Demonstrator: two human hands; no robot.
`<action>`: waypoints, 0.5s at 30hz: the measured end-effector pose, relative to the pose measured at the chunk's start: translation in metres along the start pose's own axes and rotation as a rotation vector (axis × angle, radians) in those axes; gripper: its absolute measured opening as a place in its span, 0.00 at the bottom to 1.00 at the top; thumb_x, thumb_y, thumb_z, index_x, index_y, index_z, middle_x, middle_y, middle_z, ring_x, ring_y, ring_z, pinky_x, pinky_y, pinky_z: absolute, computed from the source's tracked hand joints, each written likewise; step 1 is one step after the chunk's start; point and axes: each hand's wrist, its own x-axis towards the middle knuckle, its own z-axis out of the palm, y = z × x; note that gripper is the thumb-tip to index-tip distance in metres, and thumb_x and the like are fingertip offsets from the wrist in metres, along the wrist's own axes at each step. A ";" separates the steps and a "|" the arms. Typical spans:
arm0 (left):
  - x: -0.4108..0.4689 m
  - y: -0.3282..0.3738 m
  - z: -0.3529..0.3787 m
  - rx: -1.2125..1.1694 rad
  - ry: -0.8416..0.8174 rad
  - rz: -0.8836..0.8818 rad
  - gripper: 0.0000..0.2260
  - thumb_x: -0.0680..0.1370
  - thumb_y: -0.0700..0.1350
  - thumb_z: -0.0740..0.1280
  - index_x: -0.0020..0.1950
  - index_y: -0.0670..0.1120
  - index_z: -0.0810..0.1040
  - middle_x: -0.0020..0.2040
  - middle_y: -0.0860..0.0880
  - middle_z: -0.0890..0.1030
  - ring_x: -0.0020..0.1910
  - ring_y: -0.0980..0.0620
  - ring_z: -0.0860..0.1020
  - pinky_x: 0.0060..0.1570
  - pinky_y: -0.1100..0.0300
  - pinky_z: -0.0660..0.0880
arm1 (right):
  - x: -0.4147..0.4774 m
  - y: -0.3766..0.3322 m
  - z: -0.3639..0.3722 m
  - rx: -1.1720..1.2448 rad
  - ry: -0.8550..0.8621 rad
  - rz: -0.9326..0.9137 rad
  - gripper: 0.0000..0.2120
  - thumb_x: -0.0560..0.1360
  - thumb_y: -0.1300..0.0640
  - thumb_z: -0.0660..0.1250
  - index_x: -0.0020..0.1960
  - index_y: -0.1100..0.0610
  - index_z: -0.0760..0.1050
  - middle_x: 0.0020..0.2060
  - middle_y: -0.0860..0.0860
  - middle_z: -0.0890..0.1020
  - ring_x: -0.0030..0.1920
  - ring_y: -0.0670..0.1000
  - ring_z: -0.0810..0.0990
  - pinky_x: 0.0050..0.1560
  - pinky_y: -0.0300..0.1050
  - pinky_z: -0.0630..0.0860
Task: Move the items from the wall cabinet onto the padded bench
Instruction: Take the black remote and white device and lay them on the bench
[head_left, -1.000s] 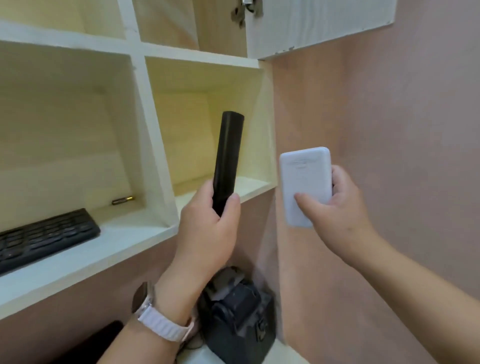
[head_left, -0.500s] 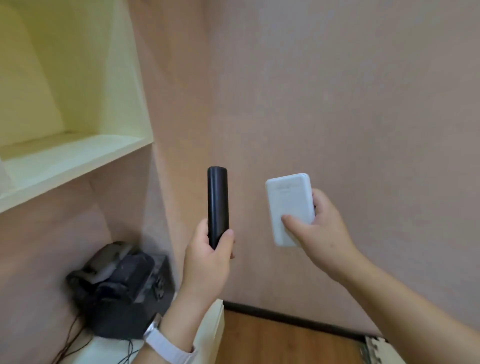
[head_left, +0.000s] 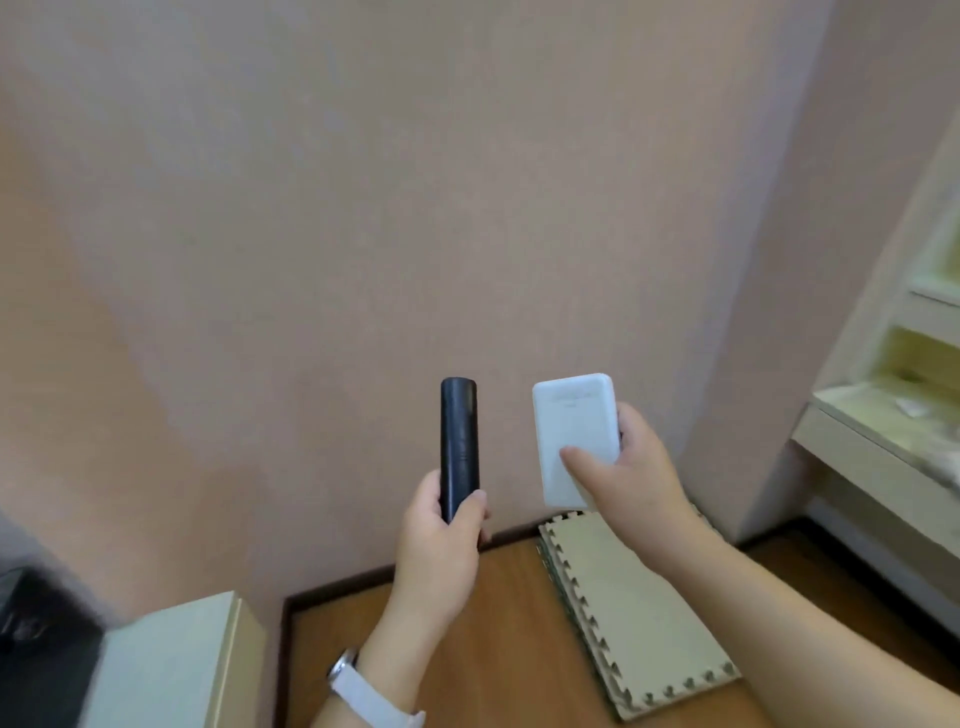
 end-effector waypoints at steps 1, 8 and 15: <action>-0.011 0.002 0.023 0.007 -0.037 0.001 0.04 0.79 0.43 0.64 0.50 0.52 0.76 0.37 0.48 0.79 0.35 0.52 0.77 0.37 0.58 0.76 | -0.010 0.009 -0.026 0.000 0.040 0.019 0.10 0.74 0.61 0.68 0.52 0.52 0.72 0.46 0.52 0.80 0.44 0.49 0.80 0.34 0.37 0.77; -0.094 0.025 0.181 0.013 -0.306 -0.013 0.02 0.79 0.42 0.64 0.51 0.47 0.74 0.39 0.47 0.78 0.35 0.54 0.77 0.33 0.61 0.75 | -0.096 0.062 -0.204 -0.002 0.279 0.142 0.10 0.73 0.61 0.68 0.53 0.53 0.73 0.47 0.52 0.79 0.47 0.52 0.80 0.41 0.46 0.77; -0.169 0.053 0.315 0.012 -0.587 0.047 0.03 0.79 0.44 0.64 0.51 0.52 0.74 0.41 0.47 0.80 0.38 0.52 0.80 0.38 0.55 0.77 | -0.189 0.087 -0.344 0.037 0.561 0.220 0.11 0.74 0.60 0.68 0.52 0.48 0.71 0.48 0.51 0.79 0.48 0.51 0.80 0.48 0.54 0.81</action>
